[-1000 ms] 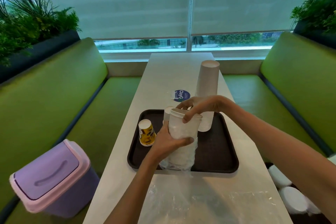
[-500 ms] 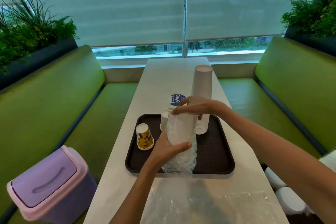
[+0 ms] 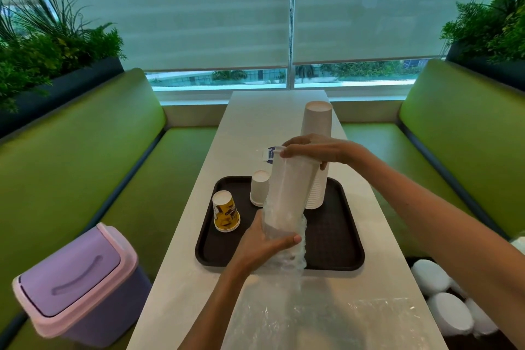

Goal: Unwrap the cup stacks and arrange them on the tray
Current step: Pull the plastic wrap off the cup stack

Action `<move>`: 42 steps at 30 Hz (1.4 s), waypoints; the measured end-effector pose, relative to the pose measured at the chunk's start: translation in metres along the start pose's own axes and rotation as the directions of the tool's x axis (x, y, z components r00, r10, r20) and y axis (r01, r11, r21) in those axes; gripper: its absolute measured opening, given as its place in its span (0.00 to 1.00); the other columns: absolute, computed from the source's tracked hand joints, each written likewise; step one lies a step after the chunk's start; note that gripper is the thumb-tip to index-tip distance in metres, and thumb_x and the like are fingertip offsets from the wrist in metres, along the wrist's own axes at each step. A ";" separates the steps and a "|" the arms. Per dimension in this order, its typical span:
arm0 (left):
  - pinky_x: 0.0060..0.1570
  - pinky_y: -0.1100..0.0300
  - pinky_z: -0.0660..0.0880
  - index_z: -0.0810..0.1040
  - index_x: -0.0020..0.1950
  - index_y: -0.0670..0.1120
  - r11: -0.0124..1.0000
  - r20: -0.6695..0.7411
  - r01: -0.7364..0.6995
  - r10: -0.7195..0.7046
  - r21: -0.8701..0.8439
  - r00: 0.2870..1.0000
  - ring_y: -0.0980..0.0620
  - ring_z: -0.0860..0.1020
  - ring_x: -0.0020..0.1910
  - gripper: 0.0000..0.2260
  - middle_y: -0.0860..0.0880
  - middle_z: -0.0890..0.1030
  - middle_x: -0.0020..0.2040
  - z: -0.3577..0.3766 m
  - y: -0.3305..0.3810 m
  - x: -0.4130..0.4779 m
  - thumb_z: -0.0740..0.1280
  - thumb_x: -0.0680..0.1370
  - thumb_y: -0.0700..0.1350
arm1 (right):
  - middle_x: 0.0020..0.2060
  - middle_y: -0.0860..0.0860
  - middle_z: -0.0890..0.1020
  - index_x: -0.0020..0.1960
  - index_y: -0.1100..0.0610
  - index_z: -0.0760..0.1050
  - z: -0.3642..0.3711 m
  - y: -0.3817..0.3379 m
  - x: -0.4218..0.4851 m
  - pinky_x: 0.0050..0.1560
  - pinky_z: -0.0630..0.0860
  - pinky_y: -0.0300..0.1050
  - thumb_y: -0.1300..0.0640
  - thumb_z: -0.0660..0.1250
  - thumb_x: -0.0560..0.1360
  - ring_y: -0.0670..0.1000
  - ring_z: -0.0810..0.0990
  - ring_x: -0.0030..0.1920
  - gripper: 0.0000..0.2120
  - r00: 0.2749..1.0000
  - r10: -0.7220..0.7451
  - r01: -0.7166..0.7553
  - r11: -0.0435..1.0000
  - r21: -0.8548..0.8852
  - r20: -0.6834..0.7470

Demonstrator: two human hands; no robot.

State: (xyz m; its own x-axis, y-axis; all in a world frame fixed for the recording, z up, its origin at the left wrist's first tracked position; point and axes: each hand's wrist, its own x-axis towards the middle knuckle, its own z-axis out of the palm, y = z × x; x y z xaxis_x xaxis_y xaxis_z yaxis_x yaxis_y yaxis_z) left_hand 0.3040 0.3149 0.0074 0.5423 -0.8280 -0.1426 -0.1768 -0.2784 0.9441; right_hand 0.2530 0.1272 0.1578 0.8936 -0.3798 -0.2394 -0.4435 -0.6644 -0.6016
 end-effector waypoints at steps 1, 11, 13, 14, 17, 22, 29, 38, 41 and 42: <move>0.63 0.50 0.74 0.61 0.66 0.59 1.000 -0.014 -0.002 0.002 -0.001 1.000 0.54 0.73 0.62 0.47 0.53 0.72 0.63 0.001 -0.003 -0.002 0.73 0.52 0.72 | 0.58 0.52 0.73 0.68 0.49 0.69 -0.004 0.001 -0.001 0.39 0.73 0.41 0.36 0.63 0.75 0.53 0.73 0.57 0.26 1.000 0.000 0.000 1.000 0.004 0.004; 0.59 0.51 0.76 0.61 0.70 0.52 0.996 -0.112 -0.083 0.079 -0.031 0.991 0.52 0.75 0.60 0.49 0.51 0.73 0.61 0.003 0.011 -0.001 0.74 0.55 0.68 | 0.57 0.52 0.73 0.68 0.53 0.68 -0.001 0.005 -0.002 0.42 0.77 0.44 0.37 0.59 0.77 0.55 0.74 0.57 0.26 0.999 0.046 -0.046 0.998 -0.038 0.004; 0.56 0.58 0.78 0.62 0.68 0.53 0.994 -0.124 -0.103 0.099 -0.032 0.987 0.54 0.75 0.58 0.44 0.53 0.74 0.59 0.002 0.011 -0.001 0.77 0.58 0.65 | 0.57 0.53 0.73 0.67 0.53 0.68 -0.003 0.005 -0.002 0.43 0.77 0.44 0.38 0.60 0.77 0.55 0.74 0.57 0.26 0.999 0.035 -0.036 0.998 -0.042 -0.011; 0.54 0.61 0.78 0.63 0.67 0.54 0.993 -0.125 -0.114 0.109 -0.034 0.986 0.55 0.75 0.57 0.42 0.54 0.74 0.58 0.001 0.011 -0.001 0.77 0.59 0.64 | 0.57 0.53 0.73 0.66 0.54 0.69 -0.006 0.005 -0.003 0.42 0.77 0.44 0.38 0.60 0.76 0.55 0.75 0.56 0.26 0.999 0.027 -0.028 0.999 -0.038 -0.026; 0.60 0.59 0.75 0.64 0.68 0.55 0.993 -0.159 -0.113 0.106 -0.034 0.982 0.55 0.74 0.61 0.42 0.55 0.74 0.60 -0.002 0.007 -0.002 0.76 0.59 0.64 | 0.53 0.53 0.74 0.64 0.55 0.70 -0.018 0.006 -0.008 0.34 0.73 0.41 0.39 0.60 0.77 0.54 0.76 0.50 0.24 0.996 0.005 -0.002 0.999 0.032 -0.083; 0.53 0.68 0.72 0.64 0.64 0.58 0.983 -0.251 -0.131 0.096 -0.125 0.963 0.55 0.72 0.60 0.40 0.55 0.73 0.59 -0.007 0.013 -0.007 0.74 0.55 0.65 | 0.48 0.53 0.77 0.62 0.55 0.70 -0.030 0.014 -0.022 0.28 0.77 0.39 0.39 0.62 0.75 0.52 0.81 0.39 0.24 0.999 0.041 -0.035 0.983 0.183 -0.032; 0.49 0.67 0.78 0.69 0.66 0.53 0.954 -0.279 -0.203 0.138 -0.219 0.950 0.54 0.77 0.59 0.37 0.52 0.78 0.59 -0.020 0.013 -0.006 0.78 0.61 0.60 | 0.52 0.58 0.79 0.67 0.59 0.68 -0.027 0.028 -0.031 0.42 0.80 0.41 0.35 0.70 0.53 0.52 0.81 0.43 0.48 0.948 0.122 -0.166 0.977 0.131 0.293; 0.51 0.61 0.79 0.75 0.55 0.58 0.961 -0.252 -0.196 0.145 -0.193 0.957 0.56 0.80 0.55 0.29 0.56 0.81 0.53 -0.023 0.016 -0.007 0.74 0.57 0.63 | 0.50 0.52 0.81 0.57 0.54 0.71 -0.015 0.033 -0.041 0.48 0.79 0.39 0.40 0.73 0.53 0.50 0.81 0.49 0.35 0.851 0.119 -0.157 0.987 0.031 0.511; 0.54 0.57 0.78 0.75 0.56 0.58 0.958 -0.265 -0.200 0.143 -0.203 0.953 0.54 0.79 0.56 0.32 0.54 0.81 0.54 -0.023 0.022 -0.006 0.76 0.55 0.66 | 0.50 0.51 0.80 0.56 0.52 0.71 -0.017 0.031 -0.044 0.51 0.79 0.40 0.38 0.71 0.53 0.48 0.80 0.49 0.35 0.876 0.106 -0.115 0.993 -0.010 0.471; 0.57 0.55 0.77 0.75 0.57 0.58 0.959 -0.271 -0.199 0.140 -0.204 0.952 0.53 0.79 0.58 0.35 0.54 0.81 0.56 -0.023 0.025 -0.005 0.76 0.54 0.68 | 0.49 0.51 0.80 0.55 0.53 0.72 -0.020 0.031 -0.046 0.50 0.78 0.39 0.38 0.71 0.53 0.48 0.80 0.48 0.35 0.895 0.094 -0.106 0.994 0.004 0.435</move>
State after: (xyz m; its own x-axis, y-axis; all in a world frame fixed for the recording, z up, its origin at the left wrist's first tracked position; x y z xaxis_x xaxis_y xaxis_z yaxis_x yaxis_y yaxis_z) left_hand 0.3159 0.3231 0.0383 0.7143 -0.6957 0.0765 -0.1093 -0.0030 0.9940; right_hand 0.1964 0.1110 0.1658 0.7887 -0.1219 -0.6026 -0.5355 -0.6177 -0.5759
